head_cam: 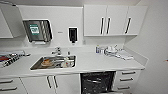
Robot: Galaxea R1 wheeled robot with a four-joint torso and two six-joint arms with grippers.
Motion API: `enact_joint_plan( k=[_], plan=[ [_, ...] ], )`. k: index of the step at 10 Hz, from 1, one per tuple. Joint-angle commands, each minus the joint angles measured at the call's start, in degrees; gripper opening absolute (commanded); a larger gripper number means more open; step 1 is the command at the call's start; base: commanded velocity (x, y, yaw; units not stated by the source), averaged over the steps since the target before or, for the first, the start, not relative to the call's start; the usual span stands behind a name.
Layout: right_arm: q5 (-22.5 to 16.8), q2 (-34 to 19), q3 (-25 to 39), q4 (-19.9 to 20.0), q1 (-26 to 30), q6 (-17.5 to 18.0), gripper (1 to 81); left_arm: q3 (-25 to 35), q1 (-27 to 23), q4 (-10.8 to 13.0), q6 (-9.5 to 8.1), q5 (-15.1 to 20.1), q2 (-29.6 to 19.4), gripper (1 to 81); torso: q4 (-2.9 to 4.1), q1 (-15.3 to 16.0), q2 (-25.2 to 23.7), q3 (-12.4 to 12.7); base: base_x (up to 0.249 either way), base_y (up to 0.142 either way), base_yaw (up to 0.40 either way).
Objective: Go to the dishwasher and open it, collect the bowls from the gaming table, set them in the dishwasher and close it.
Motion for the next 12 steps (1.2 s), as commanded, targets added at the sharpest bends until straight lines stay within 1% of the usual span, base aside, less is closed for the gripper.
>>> enact_joint_plan(
  k=[1, 2, 3, 6, 7, 8, 9, 10, 12],
  plan=[
    [-2.98, -0.67, 0.33, -0.57, 2.52, -0.05, 81.1, 0.23, -1.98, 0.03, 0.02, 2.63, -0.86, 81.1, 0.00, -3.54, 5.49, 4.26, 0.000, 0.000, 0.000],
    [-2.98, -0.67, 0.33, -0.75, 2.35, -0.05, 81.1, -0.74, -1.81, 0.03, 0.02, 2.63, -0.24, 81.1, 0.00, -4.90, 7.52, 4.87, 0.000, 0.000, 0.000],
    [-2.98, -0.67, 0.07, -0.75, 2.35, -0.14, 81.1, -2.41, -1.64, 0.03, 0.02, 2.63, 0.73, 81.1, 0.00, -6.22, 9.53, 2.34, 0.000, 0.000, 0.000],
    [-2.98, 0.47, -1.85, -0.83, 2.17, -0.05, 81.1, -6.45, -1.28, 0.03, 0.02, 2.72, 3.54, 81.1, 0.00, -10.03, 15.32, 3.32, 0.000, 0.000, 0.000],
    [-2.98, 1.27, -3.45, -0.92, 1.82, -0.05, 81.1, -6.72, -1.28, 0.03, 0.02, 2.72, 3.80, 81.1, 0.00, -11.30, 17.29, 6.37, 0.000, 0.000, 0.000],
    [-1.75, 2.41, -5.82, -0.83, 1.73, -0.05, 81.1, -6.72, -1.28, 0.03, -0.06, 2.72, 3.98, 81.1, 0.00, -12.57, 19.23, 7.54, 0.000, 0.000, 0.000],
    [-1.05, 3.28, -7.91, -0.57, 1.73, -0.05, 81.1, -6.80, -1.28, 0.03, -0.06, 2.90, 4.24, 81.1, 0.00, -13.46, 20.68, 7.98, 0.000, 0.000, 0.000],
    [-0.96, 3.73, -8.72, -0.57, 1.73, -0.14, 81.1, -6.89, -1.28, -0.06, -0.06, 2.98, 4.33, 81.1, 0.00, -14.51, 22.32, 7.25, 0.000, 0.000, 0.000],
    [-0.96, 3.82, -8.72, -1.01, 1.73, -0.31, 81.1, -6.89, -1.28, 0.03, -0.06, 3.16, 4.51, 81.1, 0.00, -17.35, 26.56, 8.14, 0.000, 0.000, 0.000]
  ],
)
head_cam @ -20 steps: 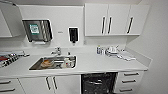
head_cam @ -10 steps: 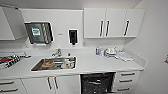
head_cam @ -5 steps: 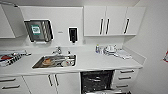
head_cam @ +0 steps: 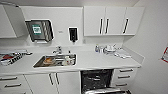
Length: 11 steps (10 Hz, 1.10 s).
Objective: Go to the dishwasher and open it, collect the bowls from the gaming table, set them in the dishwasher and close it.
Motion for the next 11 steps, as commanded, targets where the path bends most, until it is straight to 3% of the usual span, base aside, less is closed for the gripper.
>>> enact_joint_plan(
  k=[1, 3, 4, 5, 11],
  plan=[
    [-2.54, -0.55, 0.03, -0.57, 2.83, -0.29, 81.1, 0.24, -1.95, -0.03, -0.05, 2.86, -0.68, 81.1, 0.00, -2.59, 5.37, 2.00, 0.000, 0.000, 0.000],
    [-2.45, -0.55, 0.03, -0.57, 2.83, -0.29, 81.1, -0.28, -1.95, -0.03, -0.05, 2.86, -0.25, 81.1, 0.00, -2.59, 9.55, 0.46, 0.000, 0.000, 0.000],
    [-2.45, -0.55, -0.06, -0.57, 2.83, -0.29, 81.1, -1.59, -1.95, -0.03, -0.05, 2.86, 0.46, 81.1, 0.00, -2.59, 11.43, 0.85, 0.000, 0.000, 0.000],
    [-2.45, -0.55, -0.06, -0.57, 2.83, -0.29, 81.1, -2.49, -1.95, 0.06, -0.05, 2.86, 0.99, 81.1, 0.00, -2.03, 7.65, 2.40, 0.000, 0.000, 0.000],
    [-2.45, -0.55, -0.24, -0.40, 3.00, -0.20, 81.1, -7.85, -1.95, -0.12, -0.14, 3.03, 4.77, 81.1, 0.00, -2.30, 10.42, 10.60, 0.000, 0.000, 0.000]
  ],
)
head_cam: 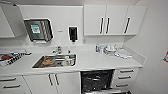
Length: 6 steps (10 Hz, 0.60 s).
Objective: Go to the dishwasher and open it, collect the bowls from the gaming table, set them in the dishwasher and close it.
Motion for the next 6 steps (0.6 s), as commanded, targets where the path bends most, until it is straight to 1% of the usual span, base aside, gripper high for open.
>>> enact_joint_plan(
  k=[1, 2, 4, 6],
  plan=[
    [-3.00, -0.87, -0.07, -0.22, 2.54, -0.11, 81.1, -2.06, -1.67, -0.12, -0.14, 3.55, 1.03, 81.1, 0.00, 0.00, 0.00, 3.54, 0.000, 0.000, 0.000],
    [-3.00, -0.78, -0.07, -0.31, 2.63, -0.11, 81.1, -2.67, -1.67, -0.12, -0.14, 5.40, 1.74, 81.1, 0.00, -0.02, 0.00, 1.33, 0.000, 0.000, 0.000],
    [-3.09, -0.51, -0.51, 0.30, 2.54, -0.11, 81.1, -5.49, -1.67, -0.12, -0.14, 5.58, 3.59, 81.1, 0.00, -0.11, -0.02, 2.49, 0.000, 0.000, 0.000],
    [-3.27, 0.36, -1.03, 1.01, 1.32, 0.24, 81.1, -9.18, -1.67, -0.12, -0.14, 5.67, 5.61, 81.1, 0.00, -0.13, -0.02, 2.34, 0.000, 0.000, 0.000]
  ],
)
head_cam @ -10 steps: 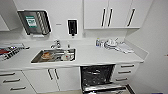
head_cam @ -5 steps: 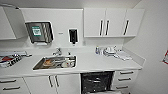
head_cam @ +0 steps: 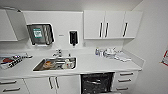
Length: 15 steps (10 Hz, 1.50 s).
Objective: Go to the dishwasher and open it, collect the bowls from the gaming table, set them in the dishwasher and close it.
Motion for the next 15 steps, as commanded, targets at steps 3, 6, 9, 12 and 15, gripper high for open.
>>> enact_joint_plan(
  k=[3, 6, 9, 12, 15],
  plan=[
    [-1.43, 5.22, -9.26, 9.13, 0.32, -3.57, 81.1, -5.66, -2.55, 0.17, 0.06, 2.87, 2.82, 81.1, 0.00, 0.00, 0.00, 0.02, 0.000, 0.000, 0.000],
    [-0.02, 10.85, -18.41, 22.19, -0.29, -19.89, 81.1, -8.56, -2.72, 0.17, 0.15, 2.87, 4.31, 81.1, 0.00, 0.00, 0.00, 0.02, 0.000, 0.000, 0.000],
    [1.39, 11.12, -19.04, 33.13, -0.73, -32.42, 81.1, -10.32, -3.08, 0.08, -0.03, 2.70, 5.90, 81.1, 0.00, 0.00, 0.00, 0.02, 0.000, 0.000, 0.000],
    [5.08, 9.54, -18.77, 33.39, -0.38, -32.51, 81.1, -10.94, -3.51, 0.08, -0.03, 2.52, 6.52, 81.1, 0.00, 0.00, 0.00, 0.02, 0.000, 0.000, 0.000],
    [5.07, 9.19, -17.63, 33.66, 0.85, -32.15, 81.1, -10.94, -3.78, 0.08, 0.06, 2.52, 6.78, 81.1, 0.00, 0.00, 0.00, 0.02, 0.000, 0.000, 0.000]
  ],
)
